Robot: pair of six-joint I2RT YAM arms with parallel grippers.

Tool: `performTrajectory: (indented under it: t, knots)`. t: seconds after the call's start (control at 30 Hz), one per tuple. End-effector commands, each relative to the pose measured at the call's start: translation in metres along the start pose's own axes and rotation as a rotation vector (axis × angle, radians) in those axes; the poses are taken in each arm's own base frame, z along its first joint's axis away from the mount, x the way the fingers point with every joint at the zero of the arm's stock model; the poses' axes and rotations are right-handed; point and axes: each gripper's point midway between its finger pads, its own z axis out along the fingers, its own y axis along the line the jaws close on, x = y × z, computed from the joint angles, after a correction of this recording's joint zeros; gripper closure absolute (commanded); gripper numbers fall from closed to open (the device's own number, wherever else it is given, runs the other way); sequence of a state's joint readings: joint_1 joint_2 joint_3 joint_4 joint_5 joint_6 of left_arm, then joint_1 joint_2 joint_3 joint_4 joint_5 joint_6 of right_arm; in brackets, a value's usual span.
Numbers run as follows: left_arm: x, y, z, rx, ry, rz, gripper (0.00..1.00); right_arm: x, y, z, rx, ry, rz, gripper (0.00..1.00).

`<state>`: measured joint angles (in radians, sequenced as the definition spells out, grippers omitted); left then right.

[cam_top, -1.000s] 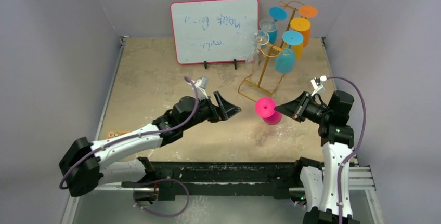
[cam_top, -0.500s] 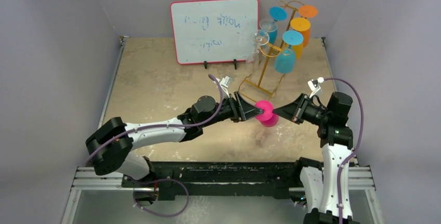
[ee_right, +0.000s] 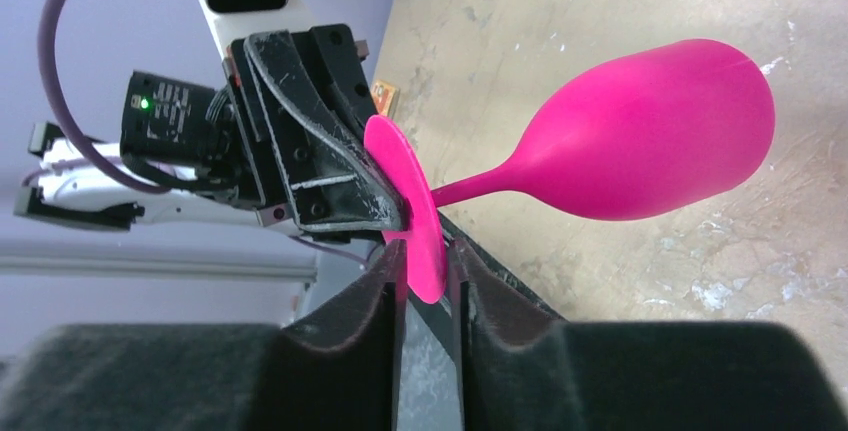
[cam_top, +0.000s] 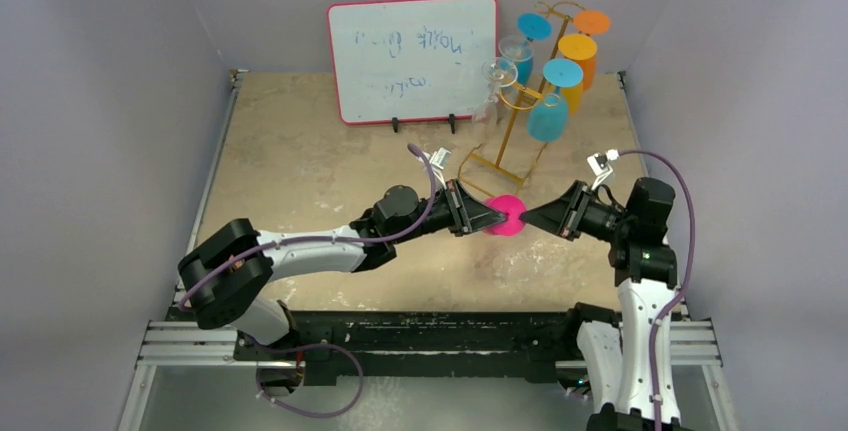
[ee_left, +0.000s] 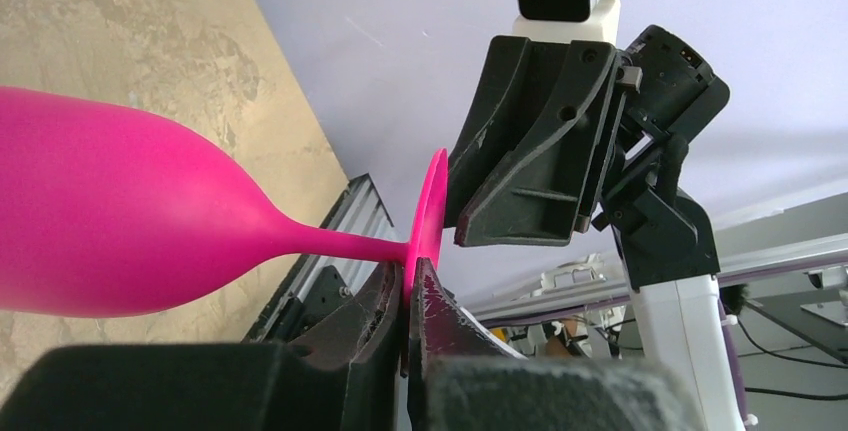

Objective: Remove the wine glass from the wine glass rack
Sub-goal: Place the wine glass at the center of the board.

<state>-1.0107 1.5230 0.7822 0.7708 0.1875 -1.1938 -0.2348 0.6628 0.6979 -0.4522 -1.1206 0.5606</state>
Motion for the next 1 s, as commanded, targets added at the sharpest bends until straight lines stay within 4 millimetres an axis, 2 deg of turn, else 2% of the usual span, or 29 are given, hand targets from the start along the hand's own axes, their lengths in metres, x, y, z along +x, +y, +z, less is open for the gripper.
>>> performTrajectory:
  t: [0.0,0.07,0.17,0.23,0.4,0.47,0.53,0.67,0.73,0.8,0.87,0.93,0.97]
  knots:
    - [-0.010,-0.047,-0.010,0.144,-0.026,0.029,1.00,0.003,0.024,-0.002,-0.090,0.026,-0.081,0.69]
    - [-0.009,-0.050,-0.014,0.151,-0.019,0.031,1.00,0.003,0.027,-0.001,-0.104,0.033,-0.091,0.65]
    - [-0.009,-0.050,-0.023,0.139,-0.019,0.046,1.00,0.003,0.029,0.003,-0.107,0.038,-0.102,0.69]
    - [-0.009,-0.049,-0.027,0.118,-0.019,0.062,1.00,0.006,0.038,0.005,-0.152,0.058,-0.115,0.70]
    - [-0.006,-0.050,-0.038,0.104,-0.003,0.082,1.00,0.012,0.065,0.021,-0.237,0.083,-0.131,0.81]
    - [-0.008,-0.053,-0.042,0.105,-0.013,0.090,1.00,0.013,0.069,0.028,-0.245,0.087,-0.127,0.81]
    - [-0.008,-0.053,-0.045,0.093,-0.011,0.105,1.00,0.016,0.071,0.034,-0.250,0.102,-0.134,0.86]
    - [-0.011,-0.041,-0.058,-0.002,-0.018,0.158,1.00,0.017,0.070,0.039,-0.244,0.096,-0.133,1.00]
    - [-0.013,-0.031,-0.069,-0.071,-0.022,0.189,1.00,0.024,0.073,0.040,-0.274,0.124,-0.132,1.00]
    - [-0.013,-0.027,-0.082,-0.109,-0.024,0.211,0.89,0.031,0.078,0.042,-0.302,0.155,-0.148,1.00]
    - [-0.013,-0.025,-0.093,-0.134,-0.022,0.235,0.59,0.036,0.084,0.046,-0.312,0.175,-0.159,1.00]
    - [-0.018,-0.019,-0.105,-0.202,-0.036,0.255,0.39,0.042,0.088,0.054,-0.303,0.183,-0.160,1.00]
    - [-0.022,-0.018,-0.111,-0.231,-0.052,0.263,0.35,0.044,0.089,0.059,-0.288,0.184,-0.163,1.00]
